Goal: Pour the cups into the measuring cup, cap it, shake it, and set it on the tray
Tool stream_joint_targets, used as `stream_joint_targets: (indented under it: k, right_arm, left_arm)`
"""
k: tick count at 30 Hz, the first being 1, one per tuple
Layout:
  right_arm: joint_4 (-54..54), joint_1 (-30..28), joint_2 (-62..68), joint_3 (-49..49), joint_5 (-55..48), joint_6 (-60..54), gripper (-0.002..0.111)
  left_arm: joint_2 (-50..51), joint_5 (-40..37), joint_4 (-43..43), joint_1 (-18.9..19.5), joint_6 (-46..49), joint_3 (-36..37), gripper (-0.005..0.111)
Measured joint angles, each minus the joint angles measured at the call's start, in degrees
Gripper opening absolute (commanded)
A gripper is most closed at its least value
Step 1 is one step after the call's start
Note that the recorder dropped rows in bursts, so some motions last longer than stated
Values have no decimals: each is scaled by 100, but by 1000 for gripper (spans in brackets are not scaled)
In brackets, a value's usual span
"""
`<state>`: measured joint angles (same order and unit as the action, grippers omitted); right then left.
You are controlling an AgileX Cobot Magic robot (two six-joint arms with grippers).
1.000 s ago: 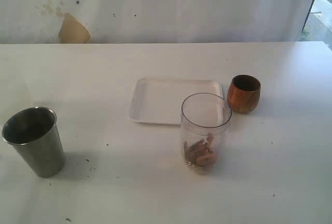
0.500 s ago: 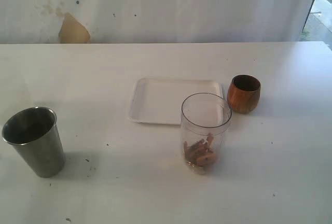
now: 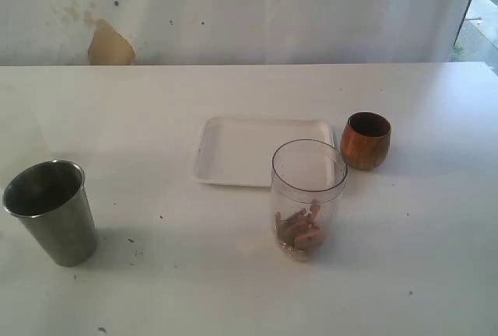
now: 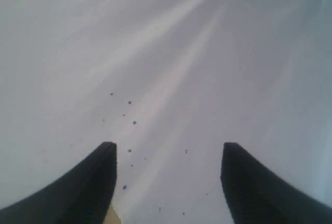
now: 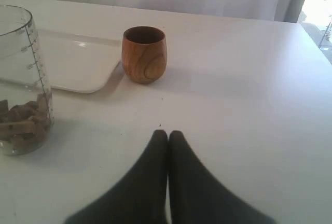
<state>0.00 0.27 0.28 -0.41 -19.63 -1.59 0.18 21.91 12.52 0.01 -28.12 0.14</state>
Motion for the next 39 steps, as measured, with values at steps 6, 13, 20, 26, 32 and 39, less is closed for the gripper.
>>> stream_joint_targets:
  k: [6,13,20,26,32,39]
  right_arm:
    - [0,0,0,0,0,0,0]
    - [0,0,0,0,0,0,0]
    - [0,0,0,0,0,0,0]
    - [0,0,0,0,0,0,0]
    - [0,0,0,0,0,0,0]
    - [0,0,0,0,0,11,0]
  left_arm:
    - [0,16,126,0,-47,0,105]
    - [438,671,512,0,-462,-20,105]
    - [2004,596,2137,0,-1494,-282,105]
    - [3243,611,2502,0,-1630,-40,105]
    - [3903,769,2892,0,-1406,-40,105]
    - [4750,1086,2436,0,-594,-40,105]
